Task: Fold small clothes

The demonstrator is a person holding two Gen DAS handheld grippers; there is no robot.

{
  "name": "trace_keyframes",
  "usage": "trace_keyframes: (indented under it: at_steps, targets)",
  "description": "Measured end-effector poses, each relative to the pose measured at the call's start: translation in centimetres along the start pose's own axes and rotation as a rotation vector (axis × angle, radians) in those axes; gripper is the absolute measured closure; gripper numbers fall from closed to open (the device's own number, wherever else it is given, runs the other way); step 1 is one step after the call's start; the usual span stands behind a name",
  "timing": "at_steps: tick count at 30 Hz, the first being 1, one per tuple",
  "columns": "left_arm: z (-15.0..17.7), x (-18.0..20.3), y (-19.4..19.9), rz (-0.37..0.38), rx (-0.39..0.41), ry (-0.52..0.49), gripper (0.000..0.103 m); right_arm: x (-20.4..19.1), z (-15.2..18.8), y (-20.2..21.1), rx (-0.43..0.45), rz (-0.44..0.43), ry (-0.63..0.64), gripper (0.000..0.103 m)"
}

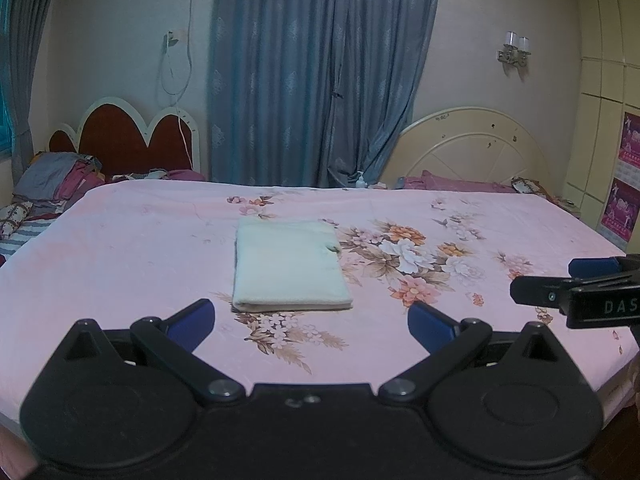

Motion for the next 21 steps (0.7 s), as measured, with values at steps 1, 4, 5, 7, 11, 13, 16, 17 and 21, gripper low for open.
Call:
trace_keyframes:
  at_steps: [1, 4, 5, 7, 11, 13, 16, 17, 21]
  targets:
    - [0.01, 0.00, 0.01, 0.000, 0.000, -0.001, 0.001, -0.03, 0.02, -0.01, -0.001, 0.000, 0.000, 0.000]
    - [0.02, 0.03, 0.00, -0.001, 0.000, 0.000, 0.001, -0.01, 0.03, -0.01, -0.001, -0.001, -0.001, 0.000]
    - [-0.02, -0.05, -0.09, -0.001, -0.002, -0.001, 0.001, -0.01, 0.03, -0.01, -0.002, -0.002, -0.001, 0.000]
    - [-0.03, -0.14, -0.17, -0.005, -0.002, -0.002, 0.001, 0.10, -0.01, -0.07, -0.003, 0.000, 0.000, 0.000]
    - [-0.06, -0.21, -0.26, -0.004, -0.001, -0.004, 0.001, 0.15, -0.05, -0.08, -0.002, 0.001, 0.002, 0.000]
    - [-0.10, -0.25, -0.29, -0.004, 0.000, -0.005, 0.001, 0.39, -0.08, -0.18, 0.000, -0.001, 0.005, 0.000]
    - [-0.23, -0.41, -0.51, -0.003, 0.003, -0.006, 0.001, 0.66, -0.15, -0.29, 0.000, -0.002, 0.006, 0.000]
    - [-0.26, -0.47, -0.64, -0.002, 0.003, -0.007, 0.001, 0.73, -0.16, -0.35, 0.000, -0.003, 0.008, 0.000]
    - [-0.33, -0.58, -0.81, 0.001, 0.004, -0.009, 0.001, 0.89, -0.18, -0.55, -0.005, -0.004, 0.010, 0.000]
Point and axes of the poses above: each gripper's, at about its wrist camera, not at the fingertips, and y roughly against the way its jaws point, x to its right, z to its underside, the point moved 9 cm from there along -y, roughly the way its jaws point, and after that the axes turned 7 degrees about y, right-handed, at the moved point
